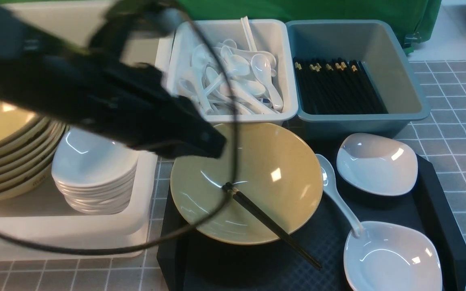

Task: On grey table put chopsticks spoon bowls plates into blue grey white boxes.
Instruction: 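Pick up the chopsticks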

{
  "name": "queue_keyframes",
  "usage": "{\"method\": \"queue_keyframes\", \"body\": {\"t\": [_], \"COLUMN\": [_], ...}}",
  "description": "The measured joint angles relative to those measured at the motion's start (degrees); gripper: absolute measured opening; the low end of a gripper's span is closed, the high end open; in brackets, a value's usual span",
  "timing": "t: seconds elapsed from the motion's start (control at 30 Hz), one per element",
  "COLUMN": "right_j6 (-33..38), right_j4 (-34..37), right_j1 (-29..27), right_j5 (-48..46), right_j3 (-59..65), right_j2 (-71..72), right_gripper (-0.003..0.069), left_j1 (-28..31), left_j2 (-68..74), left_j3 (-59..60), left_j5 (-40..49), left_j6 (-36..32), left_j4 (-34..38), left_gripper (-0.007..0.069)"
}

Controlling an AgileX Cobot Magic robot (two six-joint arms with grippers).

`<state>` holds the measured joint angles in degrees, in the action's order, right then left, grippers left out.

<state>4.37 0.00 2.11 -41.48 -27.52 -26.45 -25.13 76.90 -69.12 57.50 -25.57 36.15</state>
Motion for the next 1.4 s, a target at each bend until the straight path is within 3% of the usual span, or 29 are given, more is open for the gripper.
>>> {"method": "queue_keyframes", "body": {"t": [0.1,0.13,0.23,0.27,0.33,0.37,0.47,0.63,0.8,1.0,1.27,1.4], "right_j6": [0.0,0.0,0.2,0.3,0.9,1.0,1.3,1.3,1.3,1.3,1.3,1.3], "right_j4": [0.3,0.3,0.5,0.6,0.7,0.7,0.9,0.9,0.9,0.9,0.9,0.9], "right_j1": [2.7,2.9,6.0,6.3,8.2,8.3,9.3,9.4,9.4,9.4,9.4,9.4], "right_j5": [2.8,3.1,5.6,5.9,7.3,7.4,8.0,8.1,8.2,8.4,8.5,8.5], "right_j3": [3.2,3.4,5.6,5.6,5.7,5.7,5.7,5.7,5.7,5.7,5.7,5.7], "right_j2": [0.0,0.0,0.0,0.0,-0.1,-0.1,-0.2,-0.2,-0.2,-0.2,-0.2,-0.2], "right_gripper": [0.0035,0.0035,0.0036,0.0036,0.0036,0.0036,0.0036,0.0036,0.0036,0.0036,0.0036,0.0036], "left_j1": [-6.6,-6.9,-10.8,-11.1,-12.2,-12.2,-12.4,-12.5,-12.5,-12.5,-12.5,-12.5], "left_j2": [6.1,6.6,10.5,11.0,13.8,14.0,17.6,21.8,25.0,28.3,28.8,28.8], "left_j3": [-3.6,-3.7,-3.9,-3.9,-3.9,-3.9,-3.9,-4.0,-4.1,-4.2,-4.3,-4.3], "left_j5": [-0.4,-0.5,-1.9,-2.0,-3.6,-3.6,-6.4,-7.7,-8.6,-10.9,-13.6,-13.9], "left_j6": [-8.3,-8.9,-19.7,-20.3,-28.5,-28.5,-38.1,-46.8,-53.1,-58.0,-57.0,-53.3], "left_j4": [-10.9,-11.5,-20.3,-20.9,-22.5,-22.5,-22.2,-21.6,-21.4,-21.4,-21.0,-20.7], "left_gripper": [0.0024,0.0028,0.0137,0.0145,0.027,0.027,0.0394,0.0431,0.0404,0.0298,0.0035,0.0022]}}
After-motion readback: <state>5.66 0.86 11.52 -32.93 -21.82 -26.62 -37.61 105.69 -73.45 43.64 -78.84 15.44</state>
